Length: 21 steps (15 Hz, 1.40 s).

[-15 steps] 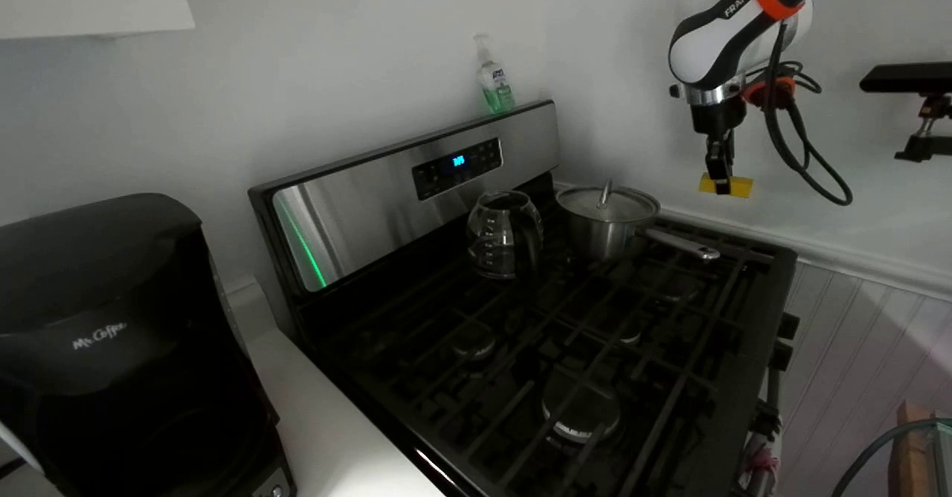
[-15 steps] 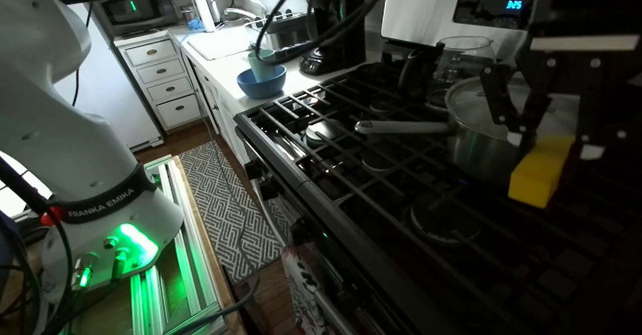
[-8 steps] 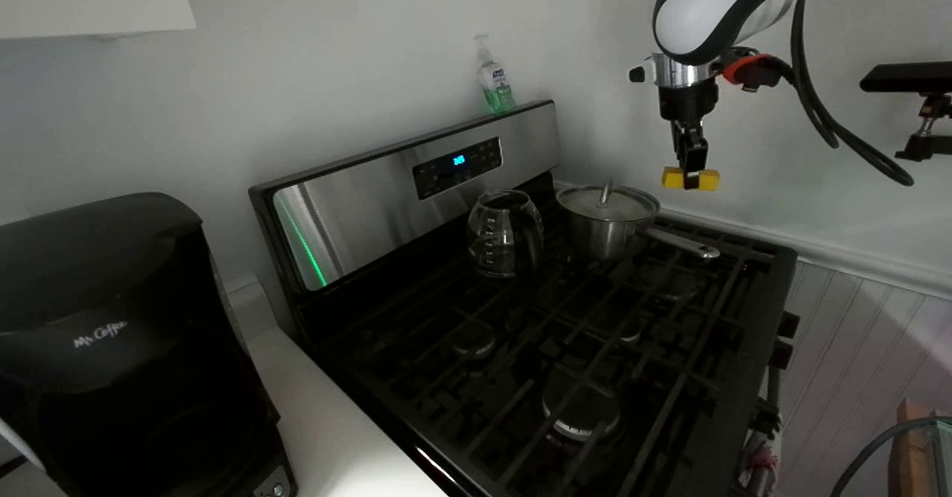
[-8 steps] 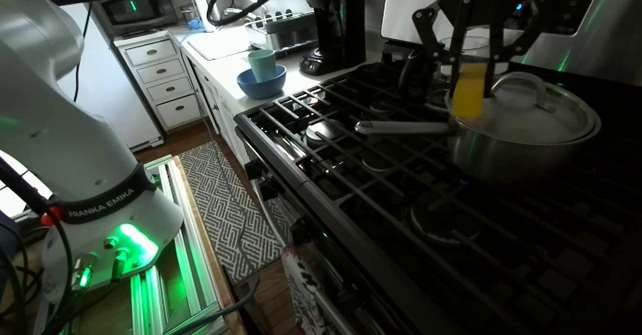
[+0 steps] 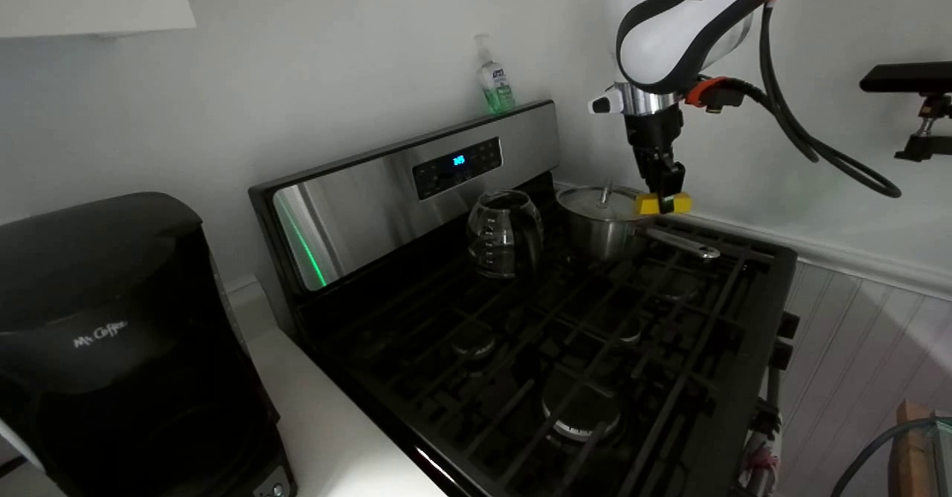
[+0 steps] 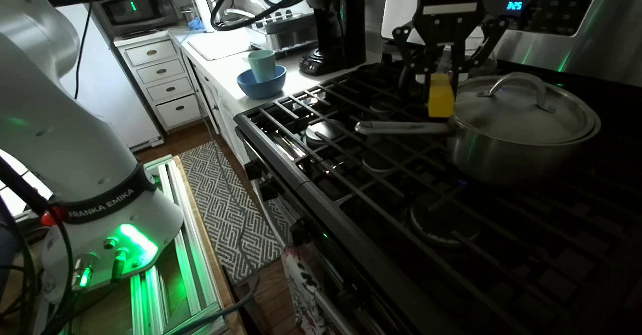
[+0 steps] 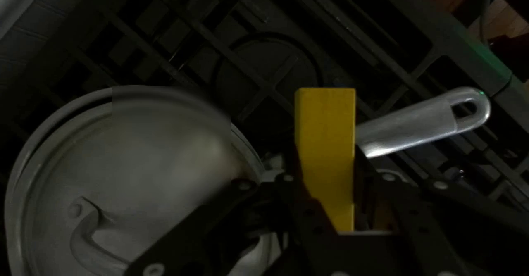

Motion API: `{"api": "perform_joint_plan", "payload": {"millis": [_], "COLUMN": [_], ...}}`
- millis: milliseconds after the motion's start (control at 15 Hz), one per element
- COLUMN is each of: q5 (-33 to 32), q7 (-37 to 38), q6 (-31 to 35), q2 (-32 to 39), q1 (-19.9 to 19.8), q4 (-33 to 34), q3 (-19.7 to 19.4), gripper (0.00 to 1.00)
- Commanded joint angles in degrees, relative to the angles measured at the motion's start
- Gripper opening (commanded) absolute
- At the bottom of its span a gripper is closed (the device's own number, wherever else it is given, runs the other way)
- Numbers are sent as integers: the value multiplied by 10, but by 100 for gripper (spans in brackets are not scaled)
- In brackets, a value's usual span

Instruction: Pick up the yellow rectangular block and put it on the lid of the silver pot

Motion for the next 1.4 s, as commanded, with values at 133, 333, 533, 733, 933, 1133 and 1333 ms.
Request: {"api": "perform_joint_plan", "payload": {"millis": [133,333,533,733,933,1133,1333], "q5": [20,16,19,25,26,25,29], "q7": [-11,3,9,9,13,14,7], "q6": [4,17,33,34,31,25,19], "q2": [36,50,61,72,81,73,37], "q1": [-1,0,0,0,-1,-3,-7], "q4": [34,49,63,77,86,82,51], "q3": [5,7,10,14,16,15,13], "gripper": [8,8,8,8,57,77,97]}}
